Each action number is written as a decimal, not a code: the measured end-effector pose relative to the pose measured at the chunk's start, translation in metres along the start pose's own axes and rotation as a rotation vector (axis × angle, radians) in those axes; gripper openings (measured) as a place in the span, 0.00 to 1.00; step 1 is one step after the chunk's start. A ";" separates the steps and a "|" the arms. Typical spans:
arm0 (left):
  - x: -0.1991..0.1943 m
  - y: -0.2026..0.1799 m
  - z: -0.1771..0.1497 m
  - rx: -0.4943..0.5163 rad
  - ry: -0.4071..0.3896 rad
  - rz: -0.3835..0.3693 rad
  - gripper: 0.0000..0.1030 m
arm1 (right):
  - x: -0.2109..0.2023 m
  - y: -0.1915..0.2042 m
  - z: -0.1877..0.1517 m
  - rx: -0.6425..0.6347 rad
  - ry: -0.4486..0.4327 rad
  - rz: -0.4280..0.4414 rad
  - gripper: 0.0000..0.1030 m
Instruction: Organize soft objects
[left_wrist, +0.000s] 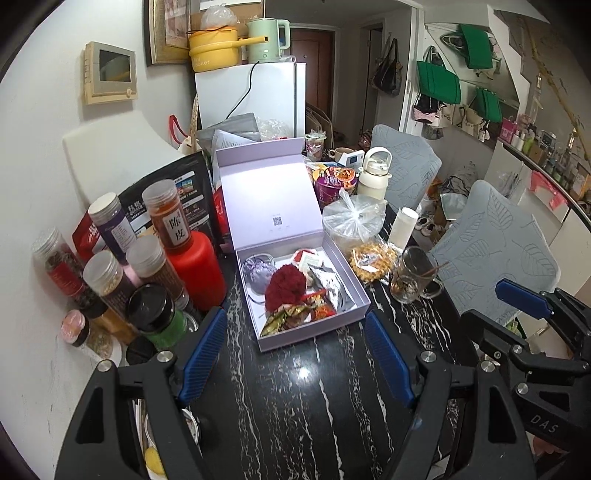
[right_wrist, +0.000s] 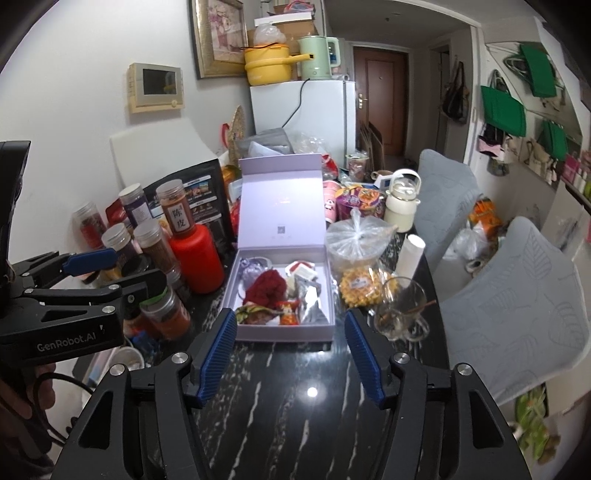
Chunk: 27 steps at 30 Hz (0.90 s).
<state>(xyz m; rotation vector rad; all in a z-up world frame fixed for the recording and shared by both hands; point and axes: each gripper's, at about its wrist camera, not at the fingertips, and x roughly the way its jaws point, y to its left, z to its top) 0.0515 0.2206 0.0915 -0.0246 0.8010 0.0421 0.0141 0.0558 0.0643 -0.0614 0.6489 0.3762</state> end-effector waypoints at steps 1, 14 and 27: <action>-0.001 -0.001 -0.002 0.001 0.002 0.000 0.75 | -0.002 0.001 -0.002 -0.005 -0.003 0.001 0.62; -0.009 -0.004 -0.026 -0.019 0.019 -0.018 0.75 | -0.009 0.006 -0.026 -0.003 0.020 0.008 0.62; -0.012 -0.007 -0.028 -0.018 0.017 -0.026 0.75 | -0.012 0.004 -0.025 -0.003 0.023 0.001 0.62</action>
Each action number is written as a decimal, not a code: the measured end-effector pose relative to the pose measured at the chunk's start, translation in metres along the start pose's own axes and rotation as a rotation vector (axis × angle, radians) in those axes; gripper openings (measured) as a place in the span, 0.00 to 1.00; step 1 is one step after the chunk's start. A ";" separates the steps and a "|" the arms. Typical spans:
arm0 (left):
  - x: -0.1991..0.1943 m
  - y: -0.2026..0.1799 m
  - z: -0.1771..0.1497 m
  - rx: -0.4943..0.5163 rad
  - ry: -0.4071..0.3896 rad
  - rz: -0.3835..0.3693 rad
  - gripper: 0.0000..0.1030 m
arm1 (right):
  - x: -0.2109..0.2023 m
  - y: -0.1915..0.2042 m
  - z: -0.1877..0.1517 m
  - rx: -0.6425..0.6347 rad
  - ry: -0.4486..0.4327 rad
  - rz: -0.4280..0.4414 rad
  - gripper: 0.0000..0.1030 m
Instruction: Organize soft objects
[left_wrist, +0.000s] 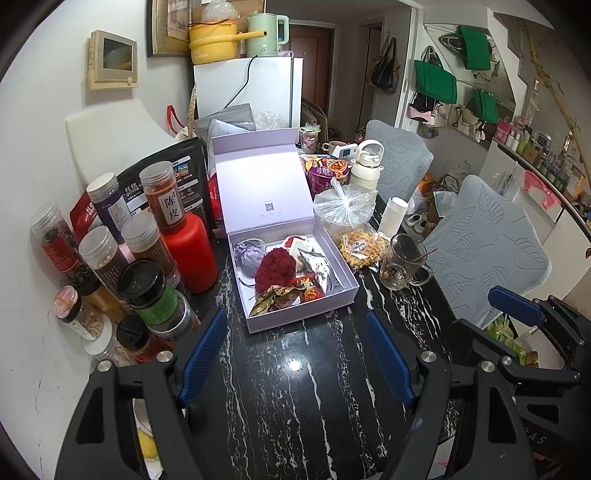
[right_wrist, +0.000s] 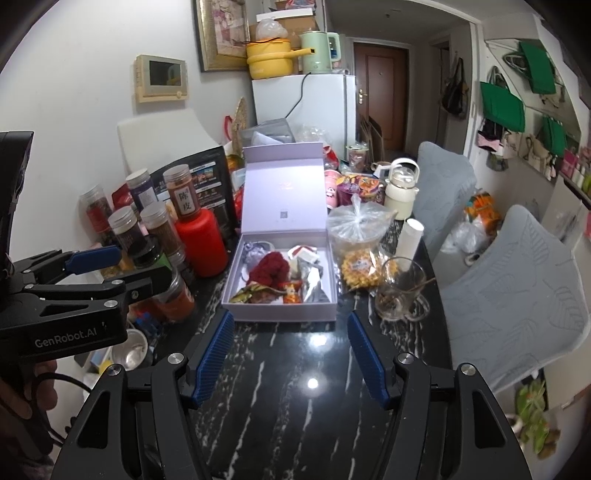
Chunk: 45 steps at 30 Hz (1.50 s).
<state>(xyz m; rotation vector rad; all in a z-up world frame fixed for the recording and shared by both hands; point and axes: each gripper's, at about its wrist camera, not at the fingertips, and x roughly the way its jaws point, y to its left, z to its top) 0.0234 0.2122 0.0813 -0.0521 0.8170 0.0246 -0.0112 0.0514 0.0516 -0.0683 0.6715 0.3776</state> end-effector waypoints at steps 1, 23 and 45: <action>0.000 0.000 0.000 -0.001 0.001 -0.002 0.75 | 0.000 0.000 0.000 0.000 0.000 -0.001 0.62; -0.002 -0.001 -0.003 -0.003 0.008 -0.006 0.75 | -0.005 -0.001 -0.003 0.003 -0.003 -0.019 0.62; -0.006 -0.006 0.003 0.024 -0.022 -0.009 0.75 | -0.010 -0.004 -0.001 0.004 -0.001 -0.043 0.63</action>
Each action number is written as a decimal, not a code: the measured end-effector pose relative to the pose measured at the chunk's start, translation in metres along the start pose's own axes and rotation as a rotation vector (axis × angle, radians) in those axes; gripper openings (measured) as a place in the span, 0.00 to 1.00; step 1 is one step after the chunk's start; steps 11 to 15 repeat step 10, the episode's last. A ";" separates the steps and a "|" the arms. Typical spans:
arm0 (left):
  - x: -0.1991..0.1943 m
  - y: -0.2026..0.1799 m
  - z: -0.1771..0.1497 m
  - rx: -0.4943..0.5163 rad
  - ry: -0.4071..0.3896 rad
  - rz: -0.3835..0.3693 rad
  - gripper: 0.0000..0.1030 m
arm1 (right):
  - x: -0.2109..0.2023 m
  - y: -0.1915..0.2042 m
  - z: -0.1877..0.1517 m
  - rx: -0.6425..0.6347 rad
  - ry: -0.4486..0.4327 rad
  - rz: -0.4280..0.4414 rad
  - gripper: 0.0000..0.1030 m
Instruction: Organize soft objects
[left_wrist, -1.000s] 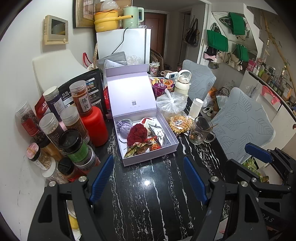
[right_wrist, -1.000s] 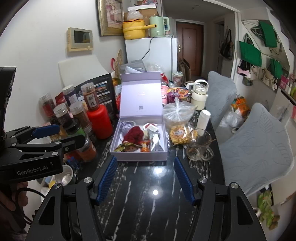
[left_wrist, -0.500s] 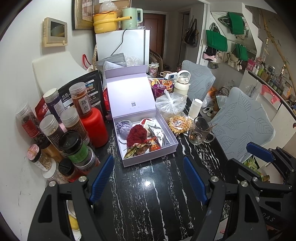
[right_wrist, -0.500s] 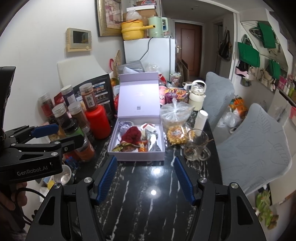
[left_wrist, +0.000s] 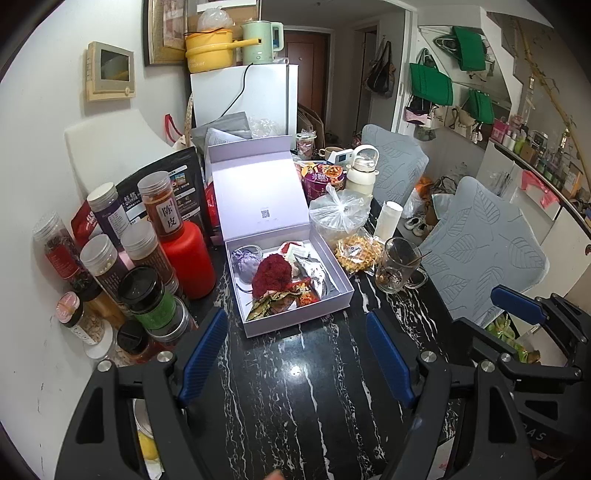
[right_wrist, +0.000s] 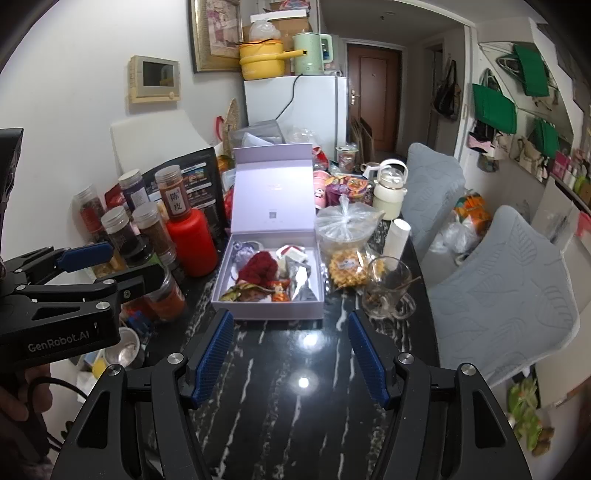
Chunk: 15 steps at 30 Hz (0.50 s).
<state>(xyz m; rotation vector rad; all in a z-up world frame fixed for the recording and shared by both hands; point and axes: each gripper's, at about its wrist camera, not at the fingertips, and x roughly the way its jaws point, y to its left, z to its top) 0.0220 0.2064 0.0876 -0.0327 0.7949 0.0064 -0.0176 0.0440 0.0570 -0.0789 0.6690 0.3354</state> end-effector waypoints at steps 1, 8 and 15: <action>0.001 0.000 0.000 -0.003 0.003 0.000 0.75 | 0.000 0.000 0.000 0.001 0.001 -0.001 0.63; 0.004 0.001 -0.001 -0.002 0.003 0.035 0.75 | 0.005 -0.003 -0.001 0.008 0.017 -0.010 0.63; 0.006 0.001 -0.001 0.001 0.002 0.046 0.75 | 0.007 -0.003 -0.001 0.010 0.024 -0.011 0.63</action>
